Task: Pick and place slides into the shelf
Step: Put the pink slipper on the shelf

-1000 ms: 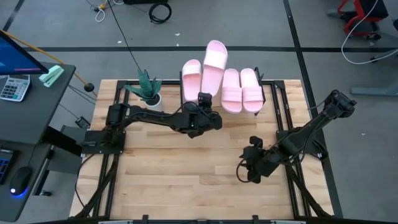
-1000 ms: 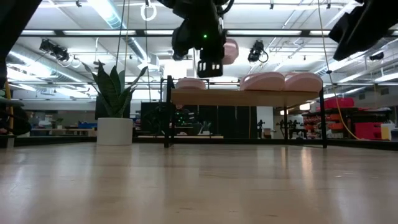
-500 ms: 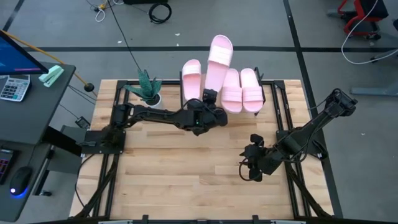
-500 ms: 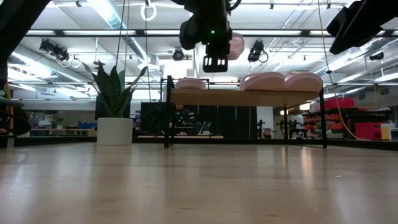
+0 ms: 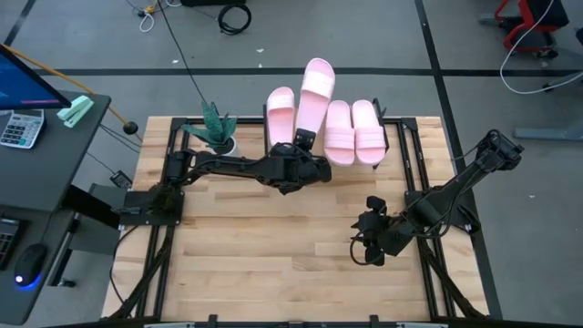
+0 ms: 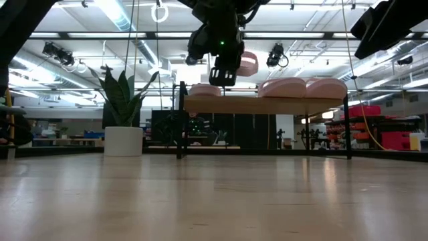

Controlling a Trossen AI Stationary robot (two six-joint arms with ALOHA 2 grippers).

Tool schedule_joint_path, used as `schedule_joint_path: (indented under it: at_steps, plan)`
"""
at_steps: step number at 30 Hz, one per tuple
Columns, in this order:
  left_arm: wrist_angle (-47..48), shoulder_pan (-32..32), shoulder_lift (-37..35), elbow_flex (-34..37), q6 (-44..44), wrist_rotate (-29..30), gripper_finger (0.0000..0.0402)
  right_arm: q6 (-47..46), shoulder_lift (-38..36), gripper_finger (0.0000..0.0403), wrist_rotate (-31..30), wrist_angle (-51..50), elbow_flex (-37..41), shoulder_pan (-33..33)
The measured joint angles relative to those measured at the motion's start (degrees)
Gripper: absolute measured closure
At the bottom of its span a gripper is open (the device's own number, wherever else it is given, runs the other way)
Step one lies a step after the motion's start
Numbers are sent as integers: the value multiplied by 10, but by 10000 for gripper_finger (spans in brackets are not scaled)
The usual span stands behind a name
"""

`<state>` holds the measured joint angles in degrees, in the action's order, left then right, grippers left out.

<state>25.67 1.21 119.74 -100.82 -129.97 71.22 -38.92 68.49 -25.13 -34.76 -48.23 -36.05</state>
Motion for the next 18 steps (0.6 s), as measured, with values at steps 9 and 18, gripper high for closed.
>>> schedule_joint_path:
  at_steps: [9,18]
  plan:
    - [28,13,0,0,0,-37,377,-42,0,241,7,-25,0,0]
    - [35,14,0,0,4,-79,377,-99,0,241,8,-24,0,0]
